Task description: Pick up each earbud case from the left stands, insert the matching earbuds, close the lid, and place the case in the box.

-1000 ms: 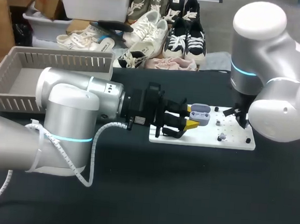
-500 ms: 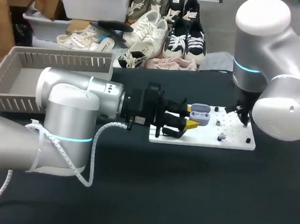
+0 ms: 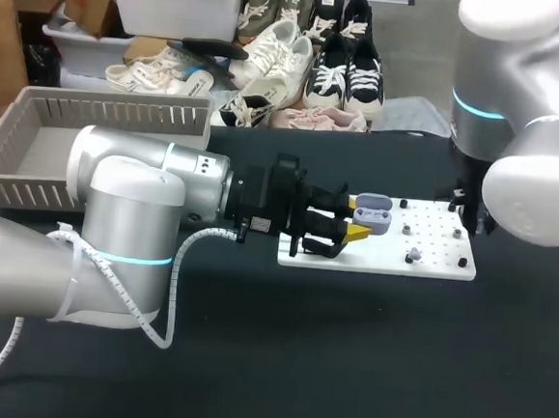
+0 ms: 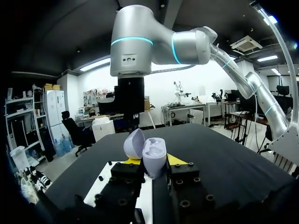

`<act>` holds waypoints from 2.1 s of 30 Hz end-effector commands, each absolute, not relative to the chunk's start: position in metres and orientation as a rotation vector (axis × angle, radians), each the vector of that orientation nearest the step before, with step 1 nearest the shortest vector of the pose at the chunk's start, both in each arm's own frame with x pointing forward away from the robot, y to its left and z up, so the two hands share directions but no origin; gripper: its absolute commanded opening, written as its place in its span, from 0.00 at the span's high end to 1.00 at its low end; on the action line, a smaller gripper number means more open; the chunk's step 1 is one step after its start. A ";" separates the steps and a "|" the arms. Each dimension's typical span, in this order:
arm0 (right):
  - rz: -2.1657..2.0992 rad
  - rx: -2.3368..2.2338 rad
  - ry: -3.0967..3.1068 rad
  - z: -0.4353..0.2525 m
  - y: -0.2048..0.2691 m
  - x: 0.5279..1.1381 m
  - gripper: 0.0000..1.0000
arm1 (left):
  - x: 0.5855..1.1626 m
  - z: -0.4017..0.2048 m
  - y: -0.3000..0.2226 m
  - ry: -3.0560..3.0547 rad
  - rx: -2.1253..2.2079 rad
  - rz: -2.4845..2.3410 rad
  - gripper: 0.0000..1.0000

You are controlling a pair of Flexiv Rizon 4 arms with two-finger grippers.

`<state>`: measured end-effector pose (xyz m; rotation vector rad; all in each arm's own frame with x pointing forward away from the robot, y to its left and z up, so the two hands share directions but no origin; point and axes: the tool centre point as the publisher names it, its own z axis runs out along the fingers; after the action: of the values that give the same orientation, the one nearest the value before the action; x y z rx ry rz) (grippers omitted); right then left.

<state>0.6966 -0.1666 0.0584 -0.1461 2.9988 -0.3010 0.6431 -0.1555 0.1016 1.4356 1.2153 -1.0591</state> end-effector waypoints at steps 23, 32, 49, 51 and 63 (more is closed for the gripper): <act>-0.220 0.243 2.964 0.088 -0.167 0.698 1.00 | 0.643 0.101 -0.155 1.213 1.434 -1.059 1.00; -0.277 0.604 2.897 0.096 -0.171 0.687 1.00 | 0.643 0.101 -0.155 1.213 1.434 -1.059 1.00; -0.187 0.634 2.884 0.099 -0.169 0.679 1.00 | 0.643 0.101 -0.155 1.213 1.434 -1.059 1.00; -0.168 0.617 2.863 0.108 -0.161 0.675 1.00 | 0.643 0.101 -0.155 1.213 1.434 -1.059 1.00; -0.186 0.516 2.835 0.152 -0.113 0.654 1.00 | 0.643 0.101 -0.155 1.213 1.434 -1.059 1.00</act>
<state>0.6638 -0.1203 0.1416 0.5126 2.8471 -0.1685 0.6431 -0.1555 0.1016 1.4358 1.2153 -1.0590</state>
